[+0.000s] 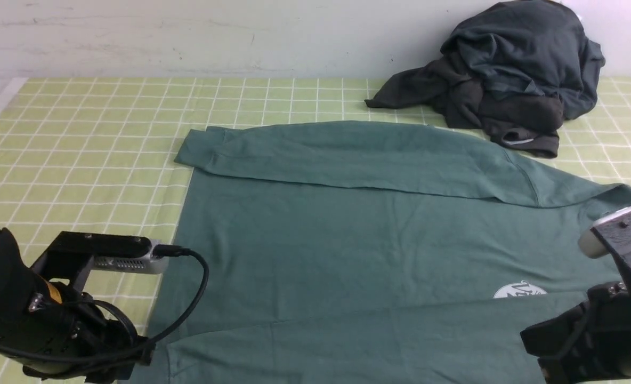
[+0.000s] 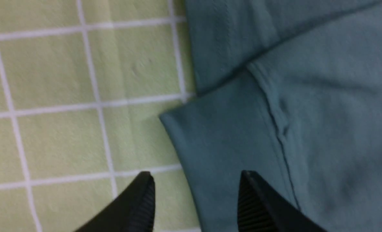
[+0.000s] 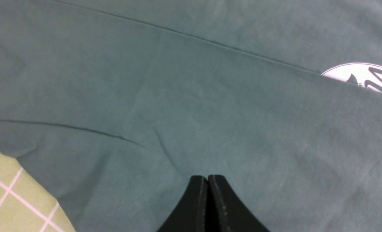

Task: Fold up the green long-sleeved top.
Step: Use the left arm to clamp the cuff closest to it, then use the left arm to drag and place the cuff at the centered position on the left edge of the fabric

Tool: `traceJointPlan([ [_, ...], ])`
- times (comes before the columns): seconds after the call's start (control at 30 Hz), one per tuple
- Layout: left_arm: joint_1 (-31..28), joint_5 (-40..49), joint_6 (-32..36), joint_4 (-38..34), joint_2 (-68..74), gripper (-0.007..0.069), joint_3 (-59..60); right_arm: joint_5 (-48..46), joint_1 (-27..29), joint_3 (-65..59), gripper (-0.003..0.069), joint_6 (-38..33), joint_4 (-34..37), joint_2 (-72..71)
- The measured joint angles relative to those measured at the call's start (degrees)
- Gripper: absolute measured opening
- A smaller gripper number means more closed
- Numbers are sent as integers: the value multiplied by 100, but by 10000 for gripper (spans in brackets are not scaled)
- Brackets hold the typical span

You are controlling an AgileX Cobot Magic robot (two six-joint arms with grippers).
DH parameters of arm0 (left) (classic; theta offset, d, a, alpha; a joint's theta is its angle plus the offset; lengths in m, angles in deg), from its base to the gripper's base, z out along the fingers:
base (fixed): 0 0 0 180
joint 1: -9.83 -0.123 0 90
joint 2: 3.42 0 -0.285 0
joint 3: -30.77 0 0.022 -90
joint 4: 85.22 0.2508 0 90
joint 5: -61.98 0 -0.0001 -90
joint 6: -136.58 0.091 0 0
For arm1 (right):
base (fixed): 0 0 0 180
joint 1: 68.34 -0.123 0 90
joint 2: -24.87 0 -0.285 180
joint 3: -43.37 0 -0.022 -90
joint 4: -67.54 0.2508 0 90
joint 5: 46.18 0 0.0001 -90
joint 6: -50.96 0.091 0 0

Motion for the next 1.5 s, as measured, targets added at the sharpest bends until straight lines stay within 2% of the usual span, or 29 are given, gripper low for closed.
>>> traceJointPlan([
  [0.2,4,-417,-153,24,602,341,0,5,0,0,-6,0,72,0],
  [0.33,11,-786,-186,-147,1011,254,0,5,0,0,-6,0,161,0],
  [0.43,11,-807,-186,-164,1152,169,-11,5,0,0,-6,-5,233,0],
  [0.5,11,-814,-186,-192,1192,85,-33,5,0,0,-6,-5,249,0],
  [0.6,11,-808,-186,-204,1197,22,-89,5,0,0,-6,-5,267,0],
  [0.9,11,-164,-19,-166,382,10,-1079,5,0,0,-6,-5,271,0],
  [1.13,22,-381,324,-76,-11,10,-1912,5,0,0,-6,-18,271,0],
  [1.27,22,-462,419,110,430,10,-2295,5,0,0,-6,-18,271,0],
  [1.5,-53,-315,277,698,2552,10,-3756,-1,0,0,-6,-23,271,0],
])
